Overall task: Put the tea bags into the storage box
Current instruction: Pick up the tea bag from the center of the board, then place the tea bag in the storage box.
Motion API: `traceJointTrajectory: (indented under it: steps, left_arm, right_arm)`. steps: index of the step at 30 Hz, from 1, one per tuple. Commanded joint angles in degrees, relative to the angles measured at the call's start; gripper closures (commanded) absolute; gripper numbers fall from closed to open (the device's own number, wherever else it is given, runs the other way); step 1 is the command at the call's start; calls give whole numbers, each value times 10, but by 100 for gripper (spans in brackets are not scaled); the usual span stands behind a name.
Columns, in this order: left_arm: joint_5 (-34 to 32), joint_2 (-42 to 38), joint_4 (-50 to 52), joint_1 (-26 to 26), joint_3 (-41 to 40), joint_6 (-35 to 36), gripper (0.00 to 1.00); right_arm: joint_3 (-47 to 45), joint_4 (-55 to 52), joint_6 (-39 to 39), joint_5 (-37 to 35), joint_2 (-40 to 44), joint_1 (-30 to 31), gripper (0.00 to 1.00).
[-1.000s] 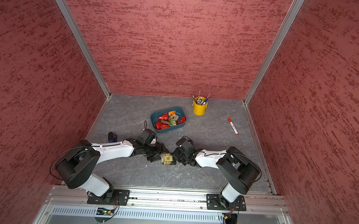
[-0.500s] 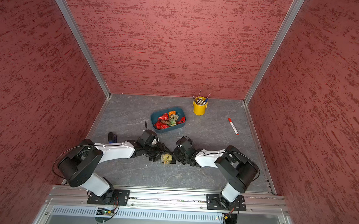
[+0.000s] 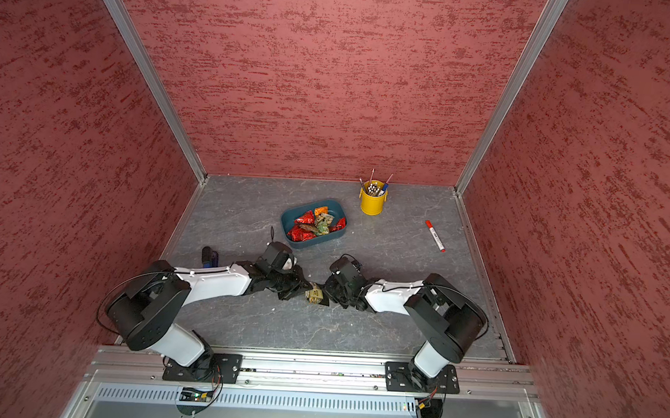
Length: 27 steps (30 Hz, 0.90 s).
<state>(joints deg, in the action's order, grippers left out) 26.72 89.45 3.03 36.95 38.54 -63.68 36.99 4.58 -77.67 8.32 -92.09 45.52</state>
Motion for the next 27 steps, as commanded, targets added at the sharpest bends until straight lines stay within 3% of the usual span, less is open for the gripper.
traceJointTrajectory:
  steps: [1,9,15,21,27]
  left_arm:
    - [-9,-22,37,2,29,20,95]
    - [11,-55,105,-14,75,46,100]
    - [43,-50,165,-63,187,73,100]
    - [90,21,222,-133,325,117,100]
    - [125,122,192,-191,412,116,100]
  right_arm:
    - [16,-74,25,-36,43,-4,100]
    - [66,-242,87,-100,186,-38,100]
    - [77,-343,132,-127,269,-79,100]
    - [62,-366,142,-128,298,-92,100]
    - [41,-365,144,-124,306,-97,100]
